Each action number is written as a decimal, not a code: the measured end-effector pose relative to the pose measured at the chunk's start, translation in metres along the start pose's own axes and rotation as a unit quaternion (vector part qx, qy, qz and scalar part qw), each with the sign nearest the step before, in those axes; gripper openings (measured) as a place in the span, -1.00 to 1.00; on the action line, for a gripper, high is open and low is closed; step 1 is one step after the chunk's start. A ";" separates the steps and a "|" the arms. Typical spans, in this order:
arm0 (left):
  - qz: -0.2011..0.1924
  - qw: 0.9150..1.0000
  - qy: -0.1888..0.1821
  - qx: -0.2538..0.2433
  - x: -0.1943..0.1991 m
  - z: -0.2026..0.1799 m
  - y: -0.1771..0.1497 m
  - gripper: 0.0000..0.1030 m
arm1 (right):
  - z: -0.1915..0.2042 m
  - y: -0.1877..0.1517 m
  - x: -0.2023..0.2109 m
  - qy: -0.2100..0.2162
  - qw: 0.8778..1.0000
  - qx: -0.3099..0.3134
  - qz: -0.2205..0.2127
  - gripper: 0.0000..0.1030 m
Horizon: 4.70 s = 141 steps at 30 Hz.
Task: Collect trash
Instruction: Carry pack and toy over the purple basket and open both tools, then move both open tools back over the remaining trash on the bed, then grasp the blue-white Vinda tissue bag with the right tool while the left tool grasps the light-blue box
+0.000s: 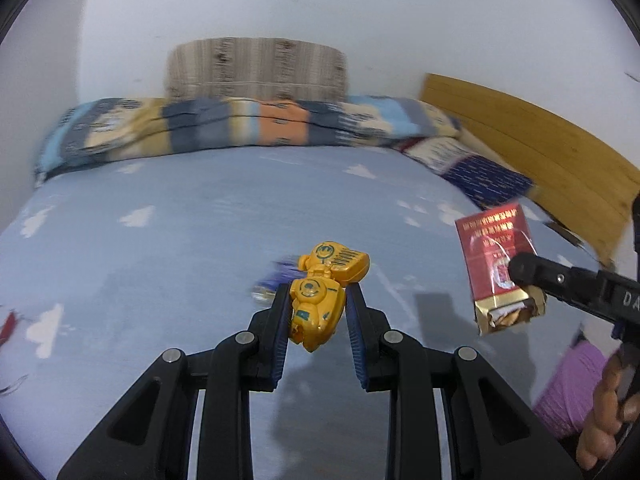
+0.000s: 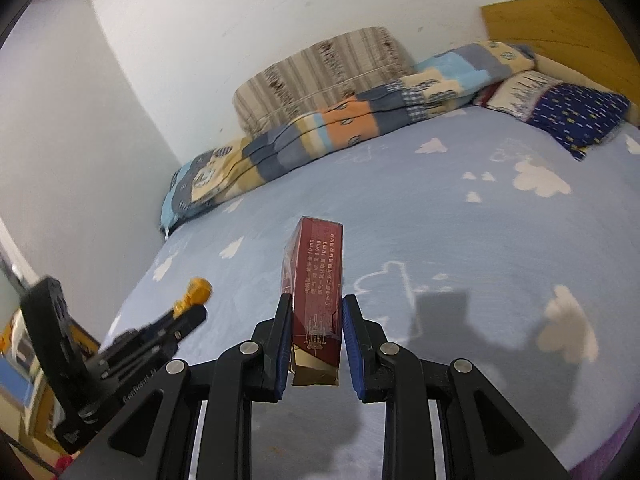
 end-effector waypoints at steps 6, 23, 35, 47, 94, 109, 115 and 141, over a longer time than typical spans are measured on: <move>0.013 0.996 -0.069 -0.054 0.010 -0.062 -0.015 -0.50 | -0.026 -0.013 0.061 -0.016 0.999 -0.036 -0.028 -0.51; 0.053 0.948 -0.260 -0.176 0.081 -0.285 -0.051 -0.50 | -0.156 -0.076 0.310 -0.219 0.960 -0.130 -0.113 -0.51; 0.134 0.910 -0.312 -0.240 0.089 -0.411 -0.100 -0.50 | -0.211 -0.111 0.375 -0.261 0.936 -0.192 -0.139 -0.51; 0.160 0.916 -0.303 -0.210 0.075 -0.418 -0.101 0.10 | -0.249 -0.135 0.373 -0.266 0.927 -0.238 -0.118 -0.33; 0.112 0.964 0.128 0.204 -0.016 0.148 -0.024 0.10 | -0.029 -0.008 -0.189 -0.013 0.973 -0.114 0.198 0.07; 0.114 0.965 0.128 0.197 -0.014 0.151 -0.025 0.10 | -0.042 0.001 -0.268 -0.032 0.976 -0.102 0.191 -0.10; 0.127 0.968 0.109 0.188 -0.021 0.142 -0.027 0.10 | -0.075 -0.010 -0.233 -0.078 0.976 -0.075 0.190 -0.10; 0.188 0.979 0.016 0.078 -0.113 0.051 -0.061 0.10 | -0.041 -0.020 -0.070 0.043 0.982 -0.142 0.121 -0.11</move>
Point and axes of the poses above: each gripper's, at about its wrist camera, not at the fingertips, and x roughly against the way its jaws point, z to its left, y to its top, the point moved 6 cm from there along -x, roughly the way its jaws point, and after that the axes turned 8 degrees about y, right-handed, at the moved point
